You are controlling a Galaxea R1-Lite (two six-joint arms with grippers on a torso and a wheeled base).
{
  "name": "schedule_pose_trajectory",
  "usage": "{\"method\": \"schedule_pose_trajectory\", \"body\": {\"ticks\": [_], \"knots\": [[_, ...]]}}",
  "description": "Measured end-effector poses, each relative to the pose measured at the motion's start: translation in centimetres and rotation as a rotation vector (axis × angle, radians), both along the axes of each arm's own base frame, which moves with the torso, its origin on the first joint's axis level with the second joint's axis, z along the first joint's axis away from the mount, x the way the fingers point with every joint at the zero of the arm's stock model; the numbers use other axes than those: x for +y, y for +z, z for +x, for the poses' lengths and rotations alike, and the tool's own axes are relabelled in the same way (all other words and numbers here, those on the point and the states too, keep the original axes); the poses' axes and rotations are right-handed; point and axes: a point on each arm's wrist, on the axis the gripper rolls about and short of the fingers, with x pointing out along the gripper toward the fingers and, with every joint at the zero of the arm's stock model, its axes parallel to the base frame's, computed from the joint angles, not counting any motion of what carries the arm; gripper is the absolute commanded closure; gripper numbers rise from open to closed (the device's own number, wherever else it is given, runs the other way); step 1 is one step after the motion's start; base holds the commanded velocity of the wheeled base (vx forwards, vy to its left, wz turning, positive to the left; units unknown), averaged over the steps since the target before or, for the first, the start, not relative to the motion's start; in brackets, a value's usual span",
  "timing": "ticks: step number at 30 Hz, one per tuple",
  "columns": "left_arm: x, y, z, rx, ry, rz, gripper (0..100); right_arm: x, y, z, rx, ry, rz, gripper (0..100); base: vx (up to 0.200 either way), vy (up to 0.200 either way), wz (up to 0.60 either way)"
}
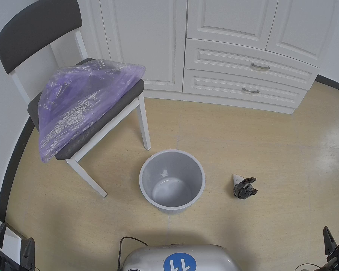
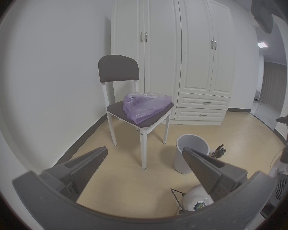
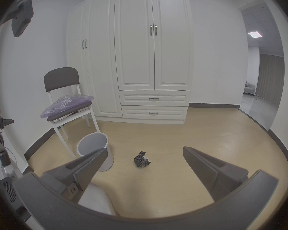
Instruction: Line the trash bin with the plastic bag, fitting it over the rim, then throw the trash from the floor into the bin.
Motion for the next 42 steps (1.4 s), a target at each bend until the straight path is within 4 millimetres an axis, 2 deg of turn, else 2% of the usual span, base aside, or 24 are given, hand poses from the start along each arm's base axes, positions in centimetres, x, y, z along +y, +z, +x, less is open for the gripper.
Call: {"method": "schedule_pose_trajectory", "body": {"ticks": [28,42], "knots": [[0.07,0.04,0.0,-0.005,0.031,-0.014,0,0.0,0.0,0.0,0.0,-0.001,-0.002,0,0.0,0.0,0.0],[-0.04,0.1,0.0,-0.011,-0.018,0.057,0,0.05,-0.01,0.0,0.001,0.016,-0.087,0,0.0,0.0,0.0]]}}
